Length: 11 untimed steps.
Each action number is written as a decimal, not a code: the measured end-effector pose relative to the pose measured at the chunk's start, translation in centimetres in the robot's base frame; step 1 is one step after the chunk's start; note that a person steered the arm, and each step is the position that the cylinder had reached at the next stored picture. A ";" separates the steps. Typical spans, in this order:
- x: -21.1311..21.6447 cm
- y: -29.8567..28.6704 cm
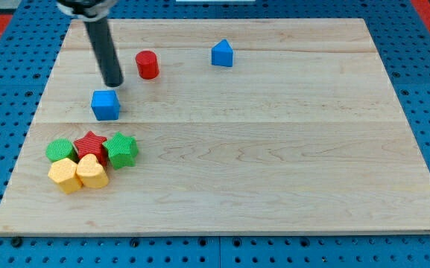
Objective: Slide the red circle vertically to the top of the blue cube
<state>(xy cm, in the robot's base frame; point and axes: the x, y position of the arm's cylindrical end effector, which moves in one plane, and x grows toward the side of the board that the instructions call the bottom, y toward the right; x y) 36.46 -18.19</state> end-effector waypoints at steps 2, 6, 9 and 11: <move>6.5 0.5; -7.4 14.4; -9.7 4.1; -5.0 8.7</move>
